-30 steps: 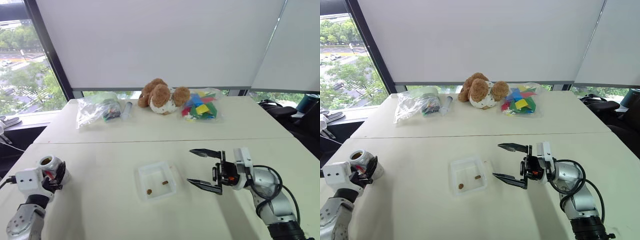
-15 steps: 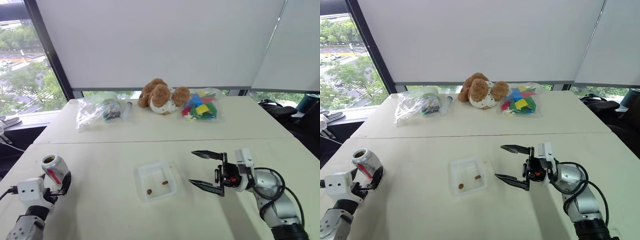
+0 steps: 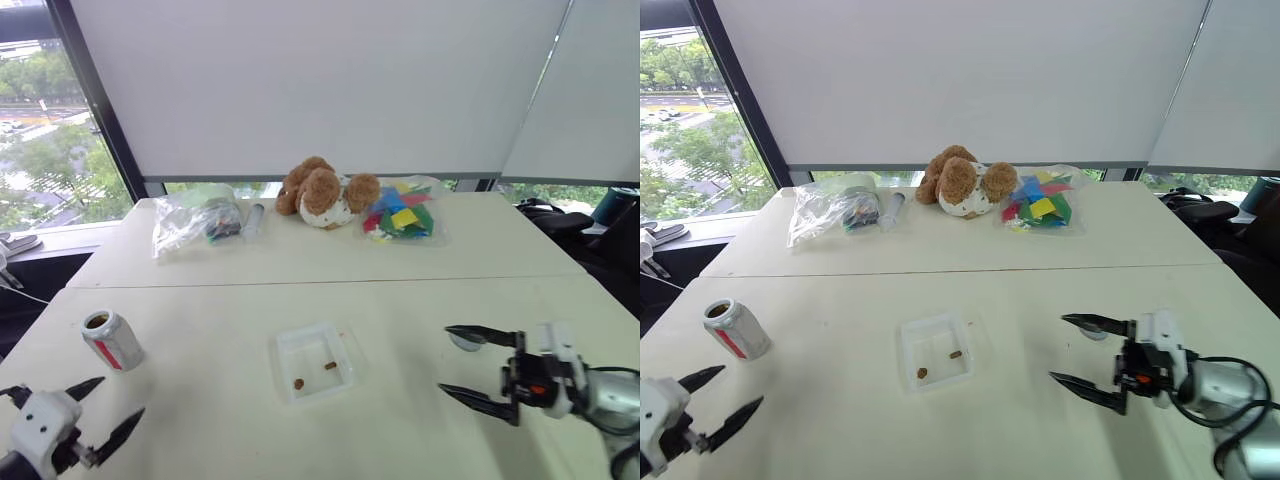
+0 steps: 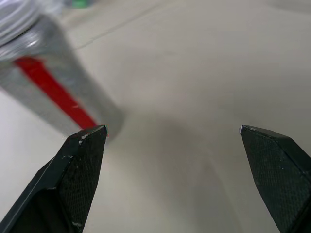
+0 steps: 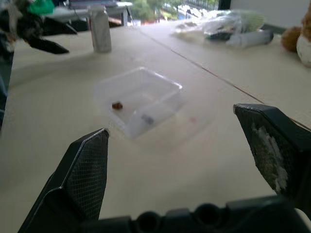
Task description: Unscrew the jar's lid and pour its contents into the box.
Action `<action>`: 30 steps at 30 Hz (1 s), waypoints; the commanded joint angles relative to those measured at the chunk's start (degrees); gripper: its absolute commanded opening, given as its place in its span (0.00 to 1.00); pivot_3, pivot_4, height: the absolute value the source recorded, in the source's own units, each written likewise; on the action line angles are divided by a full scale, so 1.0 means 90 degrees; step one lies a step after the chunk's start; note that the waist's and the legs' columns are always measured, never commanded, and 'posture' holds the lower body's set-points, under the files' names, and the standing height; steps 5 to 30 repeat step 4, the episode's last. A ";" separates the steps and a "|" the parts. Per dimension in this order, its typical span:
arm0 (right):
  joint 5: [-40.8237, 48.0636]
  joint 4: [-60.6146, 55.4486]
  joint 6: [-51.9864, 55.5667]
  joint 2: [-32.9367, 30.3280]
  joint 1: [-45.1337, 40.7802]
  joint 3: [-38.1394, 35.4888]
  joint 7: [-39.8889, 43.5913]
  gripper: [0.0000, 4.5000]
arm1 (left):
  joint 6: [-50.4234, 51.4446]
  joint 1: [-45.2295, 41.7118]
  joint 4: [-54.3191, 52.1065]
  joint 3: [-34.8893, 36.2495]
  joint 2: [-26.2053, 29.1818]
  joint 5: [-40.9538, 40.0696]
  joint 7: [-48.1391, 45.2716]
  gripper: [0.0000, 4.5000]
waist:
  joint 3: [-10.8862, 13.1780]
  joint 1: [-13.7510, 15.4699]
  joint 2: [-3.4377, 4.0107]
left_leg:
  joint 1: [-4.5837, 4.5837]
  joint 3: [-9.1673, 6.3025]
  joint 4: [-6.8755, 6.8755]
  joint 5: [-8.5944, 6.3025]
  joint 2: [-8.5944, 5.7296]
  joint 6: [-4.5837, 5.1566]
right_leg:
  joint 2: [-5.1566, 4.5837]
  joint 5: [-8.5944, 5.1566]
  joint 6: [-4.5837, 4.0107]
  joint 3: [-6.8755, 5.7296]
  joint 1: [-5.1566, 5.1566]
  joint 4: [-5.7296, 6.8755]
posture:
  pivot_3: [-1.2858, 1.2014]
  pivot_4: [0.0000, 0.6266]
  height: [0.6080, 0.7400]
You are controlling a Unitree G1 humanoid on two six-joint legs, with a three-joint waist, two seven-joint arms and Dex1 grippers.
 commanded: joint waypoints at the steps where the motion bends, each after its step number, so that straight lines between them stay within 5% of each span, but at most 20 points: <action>1: -0.0043 0.0181 -0.0346 -0.0363 0.0314 -0.0524 0.0467 1.00 | -0.0279 0.0260 -0.0396 0.0365 0.0284 -0.0072 -0.0633 0.99 | 0.0000 0.0001 0.0000 | 0.0000 0.0000 -0.0001 -0.0001 0.0001 -0.0001 | 0.0000 -0.0002 0.0000 -0.0001 0.0000 -0.0001 | 0.52 0.24 1.00; 30: -0.0145 0.0356 -0.0522 -0.0403 0.0464 -0.0653 0.0500 1.00 | -0.0350 0.0279 -0.0334 0.0444 0.0411 -0.0026 -0.0891 0.99 | 0.0000 -0.0003 -0.0001 | -0.0002 0.0000 -0.0002 -0.0001 0.0001 -0.0001 | 0.0000 -0.0006 0.0003 -0.0003 0.0000 -0.0003 | 0.52 0.24 1.00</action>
